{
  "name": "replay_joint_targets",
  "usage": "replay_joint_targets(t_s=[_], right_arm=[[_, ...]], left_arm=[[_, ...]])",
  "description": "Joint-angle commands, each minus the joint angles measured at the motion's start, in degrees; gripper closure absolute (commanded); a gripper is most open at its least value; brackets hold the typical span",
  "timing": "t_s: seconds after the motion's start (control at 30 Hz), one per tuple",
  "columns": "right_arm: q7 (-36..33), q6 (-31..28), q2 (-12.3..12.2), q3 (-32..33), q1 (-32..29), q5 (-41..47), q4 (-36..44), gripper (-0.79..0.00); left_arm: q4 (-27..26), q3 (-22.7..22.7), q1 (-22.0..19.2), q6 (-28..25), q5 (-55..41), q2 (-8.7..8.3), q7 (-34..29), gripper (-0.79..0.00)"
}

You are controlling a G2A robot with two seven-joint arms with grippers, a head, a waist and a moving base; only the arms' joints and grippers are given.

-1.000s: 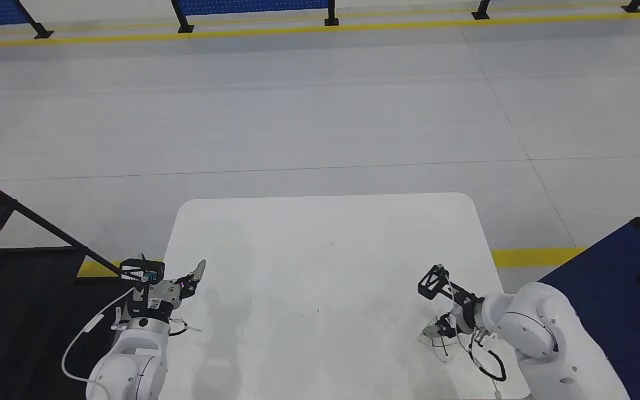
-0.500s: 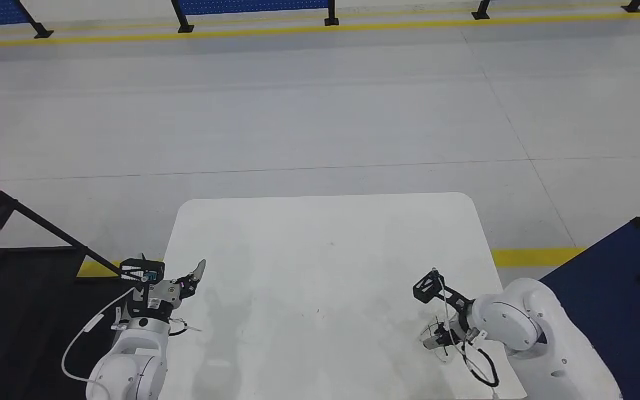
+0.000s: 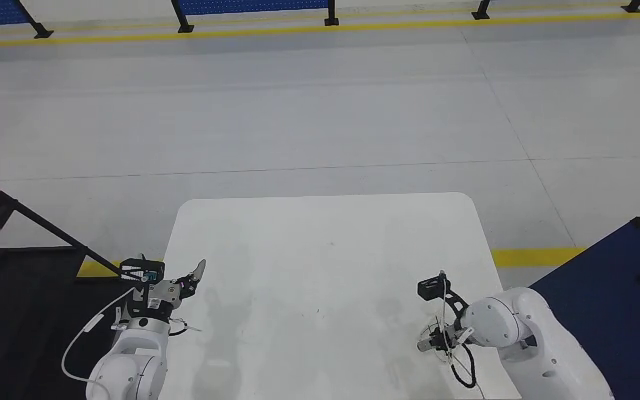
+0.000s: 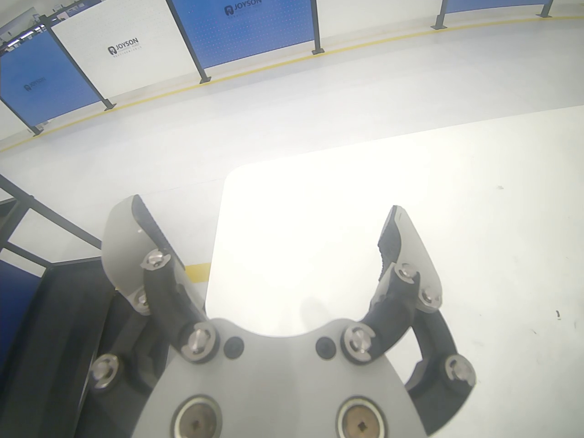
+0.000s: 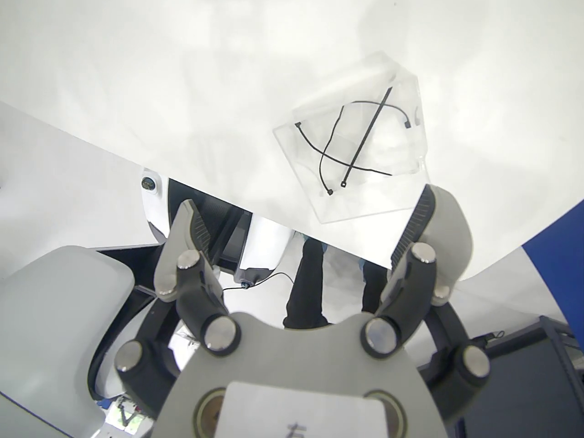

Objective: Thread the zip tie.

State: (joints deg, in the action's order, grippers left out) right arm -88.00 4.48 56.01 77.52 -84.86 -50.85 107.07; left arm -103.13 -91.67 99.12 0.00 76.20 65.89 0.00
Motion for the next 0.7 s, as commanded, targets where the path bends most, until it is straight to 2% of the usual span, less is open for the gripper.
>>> replay_joint_targets(t_s=[0.0, 0.13, 0.37, 0.43, 0.53, 0.67], right_arm=[[0.0, 2.13, -0.59, -1.0, 0.44, -0.81, -0.42, -0.785], [0.0, 4.84, -1.65, -2.65, 1.28, -2.91, 0.36, -0.785], [0.0, 4.84, -1.65, -2.65, 1.28, -2.91, 0.36, -0.785], [3.03, 6.18, -1.69, -2.51, 0.79, -6.17, -0.33, -0.785], [4.57, 6.53, -1.53, -2.74, -0.09, -4.81, 0.65, -0.785], [2.88, 8.23, -1.59, -3.06, -0.46, -7.64, 1.67, -0.785]], left_arm=[[0.0, 0.0, 0.0, 0.0, 0.0, 0.0, 0.0, -0.785], [0.0, 0.0, 0.0, 0.0, 0.0, 0.0, 0.0, -0.785], [0.0, 0.0, 0.0, 0.0, 0.0, 0.0, 0.0, -0.785], [0.0, 0.0, 0.0, 0.0, 0.0, 0.0, 0.0, -0.785], [0.0, 0.0, 0.0, 0.0, 0.0, 0.0, 0.0, -0.785], [0.0, 0.0, 0.0, 0.0, 0.0, 0.0, 0.0, -0.785]])
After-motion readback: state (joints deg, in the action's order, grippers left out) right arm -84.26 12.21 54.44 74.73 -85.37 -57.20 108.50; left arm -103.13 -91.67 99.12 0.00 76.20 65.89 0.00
